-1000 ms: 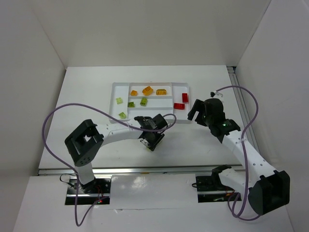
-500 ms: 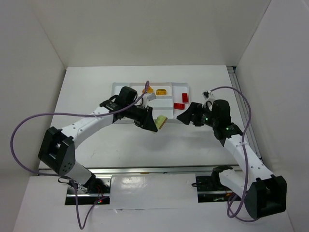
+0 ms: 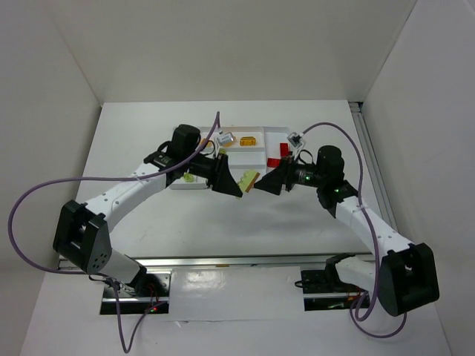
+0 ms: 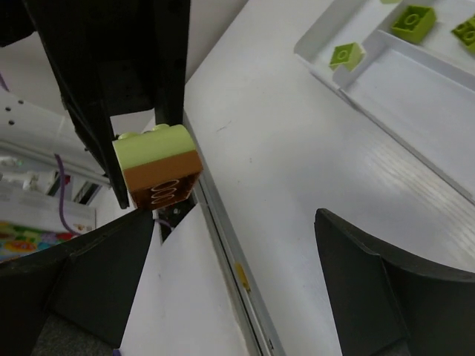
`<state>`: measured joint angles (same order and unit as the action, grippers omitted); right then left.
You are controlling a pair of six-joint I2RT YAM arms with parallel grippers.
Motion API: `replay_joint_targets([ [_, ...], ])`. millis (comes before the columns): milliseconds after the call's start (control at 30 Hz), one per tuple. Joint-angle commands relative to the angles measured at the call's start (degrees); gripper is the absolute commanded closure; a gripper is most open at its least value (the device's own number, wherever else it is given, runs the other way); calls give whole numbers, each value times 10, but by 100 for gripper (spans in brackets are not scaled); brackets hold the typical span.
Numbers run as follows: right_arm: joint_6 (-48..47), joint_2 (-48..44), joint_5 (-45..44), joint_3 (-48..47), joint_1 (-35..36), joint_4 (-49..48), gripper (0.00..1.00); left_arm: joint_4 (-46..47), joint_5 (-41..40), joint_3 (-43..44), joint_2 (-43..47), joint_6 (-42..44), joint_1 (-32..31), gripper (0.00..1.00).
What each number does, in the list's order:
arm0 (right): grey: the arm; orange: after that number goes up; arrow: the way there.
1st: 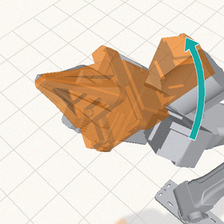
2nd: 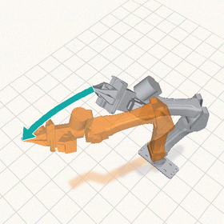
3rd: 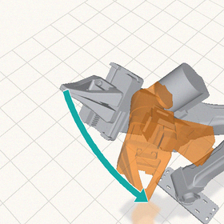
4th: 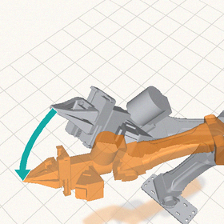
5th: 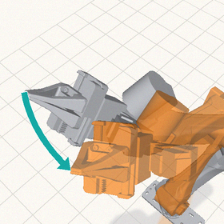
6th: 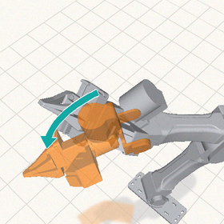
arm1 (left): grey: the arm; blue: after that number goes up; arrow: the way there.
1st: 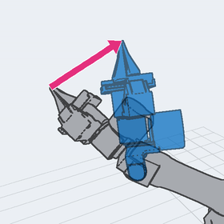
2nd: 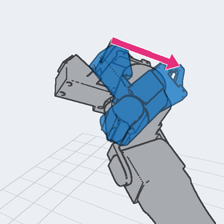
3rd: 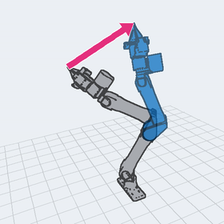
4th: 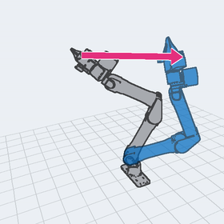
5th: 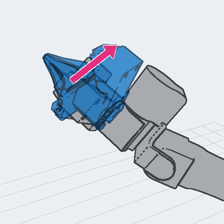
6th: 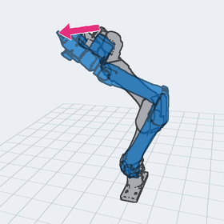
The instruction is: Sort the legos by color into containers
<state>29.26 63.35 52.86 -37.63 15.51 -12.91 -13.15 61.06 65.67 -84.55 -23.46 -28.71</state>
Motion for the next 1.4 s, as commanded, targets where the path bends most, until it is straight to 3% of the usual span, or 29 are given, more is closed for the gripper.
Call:
replay_joint_targets([
  [0, 0, 16, 37, -43, 30, -61, 4, 38, 40, -1, 15, -7, 1, 100],
  [400, 33, 38, 62, -48, 49, -135, 6, 32, 40, -1, 15, -5, 11, 100],
  [667, -39, 33, 73, -82, 49, -24, 4, 66, 51, -26, 20, -40, 48, 100],
  [833, -46, 27, 97, -82, 49, -6, 1, 66, 51, -26, 26, -33, 59, 100],
  [1067, 37, 55, 119, -62, 54, -112, 1, 63, 71, -31, 32, -21, 59, 100],
  [1133, 88, 61, 119, -51, 54, -191, 1, 63, 71, -31, 33, -16, 59, 100],
  [1367, 115, 99, 107, -62, 65, -238, 1, 73, 83, -42, 33, -21, 53, 100],
])
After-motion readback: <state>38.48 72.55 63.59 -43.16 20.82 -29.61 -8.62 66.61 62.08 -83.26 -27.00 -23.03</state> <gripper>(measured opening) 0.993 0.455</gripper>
